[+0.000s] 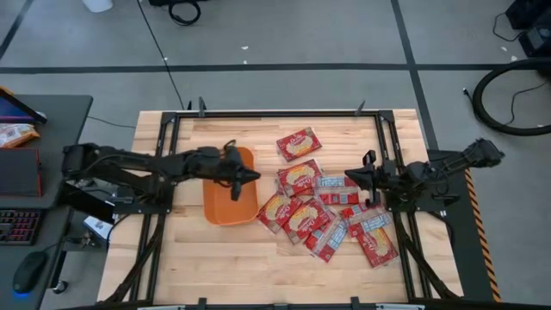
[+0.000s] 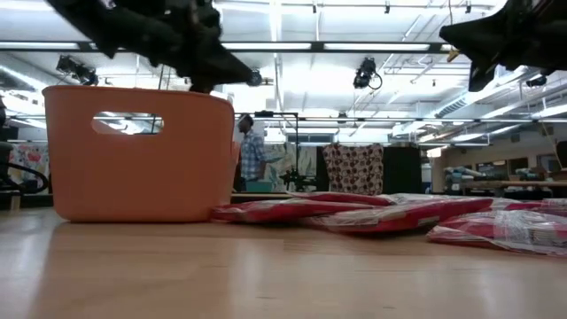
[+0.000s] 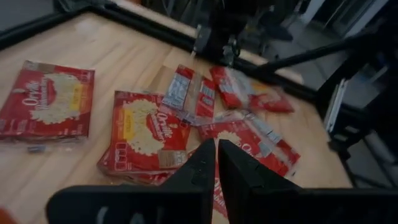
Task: Sort popcorn bags into baskets
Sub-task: Put the popcorn bag into the orange bin
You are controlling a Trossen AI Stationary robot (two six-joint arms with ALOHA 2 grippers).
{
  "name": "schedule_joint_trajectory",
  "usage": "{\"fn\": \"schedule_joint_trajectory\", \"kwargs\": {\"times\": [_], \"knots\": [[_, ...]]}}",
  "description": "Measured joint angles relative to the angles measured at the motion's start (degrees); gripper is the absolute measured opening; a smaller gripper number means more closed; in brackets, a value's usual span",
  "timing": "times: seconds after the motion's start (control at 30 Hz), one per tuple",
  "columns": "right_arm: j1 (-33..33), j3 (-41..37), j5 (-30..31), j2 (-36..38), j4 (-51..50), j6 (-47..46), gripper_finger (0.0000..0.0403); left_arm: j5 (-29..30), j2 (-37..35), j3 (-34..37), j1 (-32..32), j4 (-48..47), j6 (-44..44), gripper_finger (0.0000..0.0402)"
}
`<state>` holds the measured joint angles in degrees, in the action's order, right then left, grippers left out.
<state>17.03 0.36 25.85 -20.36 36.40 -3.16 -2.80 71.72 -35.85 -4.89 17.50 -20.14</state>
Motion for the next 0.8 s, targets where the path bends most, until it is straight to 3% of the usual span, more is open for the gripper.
{"fn": "schedule_joint_trajectory", "kwargs": {"times": [0.13, 0.47, 0.6, 0.8], "knots": [[-1.4, 0.0, -0.4, -1.3, 0.8, 0.1, 0.0016, 0.0, 6.6, -7.2, 0.0, -6.7, 2.8, 0.0054], [-1.8, 0.0, -0.4, -5.7, 1.2, 1.7, 0.0016, 0.0, 23.2, -26.2, 0.5, -24.3, 8.8, 0.0165], [-1.8, 0.0, 0.1, -7.8, 3.4, 1.6, 0.0016, 1.7, 29.4, -35.7, 2.0, -33.7, 11.8, 0.0176], [-1.1, 3.5, 0.1, -9.3, 0.0, -1.3, 0.0016, 10.4, 36.2, -45.2, 5.9, -41.7, 15.1, 0.0176]]}}
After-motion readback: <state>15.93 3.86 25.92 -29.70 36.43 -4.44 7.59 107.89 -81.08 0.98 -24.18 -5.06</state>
